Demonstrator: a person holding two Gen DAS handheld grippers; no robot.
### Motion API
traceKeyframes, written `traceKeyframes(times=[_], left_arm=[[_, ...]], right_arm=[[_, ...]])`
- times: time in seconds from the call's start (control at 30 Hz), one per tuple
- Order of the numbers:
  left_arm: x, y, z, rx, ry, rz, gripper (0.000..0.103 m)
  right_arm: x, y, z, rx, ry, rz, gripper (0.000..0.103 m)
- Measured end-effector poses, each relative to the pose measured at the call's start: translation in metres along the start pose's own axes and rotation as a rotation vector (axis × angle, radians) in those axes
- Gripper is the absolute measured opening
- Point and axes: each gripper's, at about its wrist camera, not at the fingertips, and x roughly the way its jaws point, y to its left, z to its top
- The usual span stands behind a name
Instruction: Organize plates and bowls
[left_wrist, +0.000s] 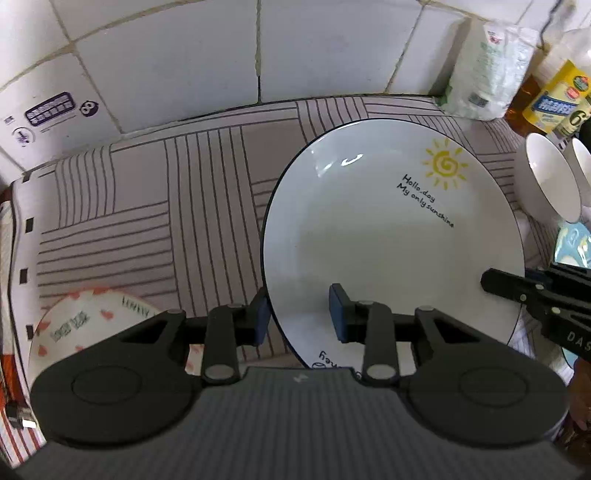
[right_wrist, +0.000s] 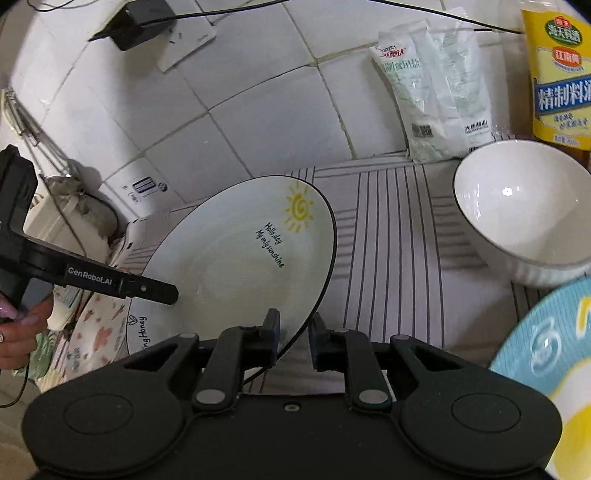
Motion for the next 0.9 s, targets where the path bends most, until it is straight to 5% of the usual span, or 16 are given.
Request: traceKeyframes(times=[0.4, 0.63, 0.9], left_arm=[[0.026, -0.003, 0.003, 0.01, 0.031, 0.006, 0.033], [0.012, -0.019, 0.002, 0.046, -0.006, 0.085, 0.041], [-0.047, -0.037, -0.008, 0.076, -0.085, 0.084, 0.048]], right_arm=[[0.021, -0.002, 0.006, -0.005, 0.06, -0.086, 0.021], [0.014, 0.008, 0.006, 0.032, 0.092, -0.17, 0.028], [-0.056, 0.008, 0.012, 0.168, -0.005, -0.048, 0.03]])
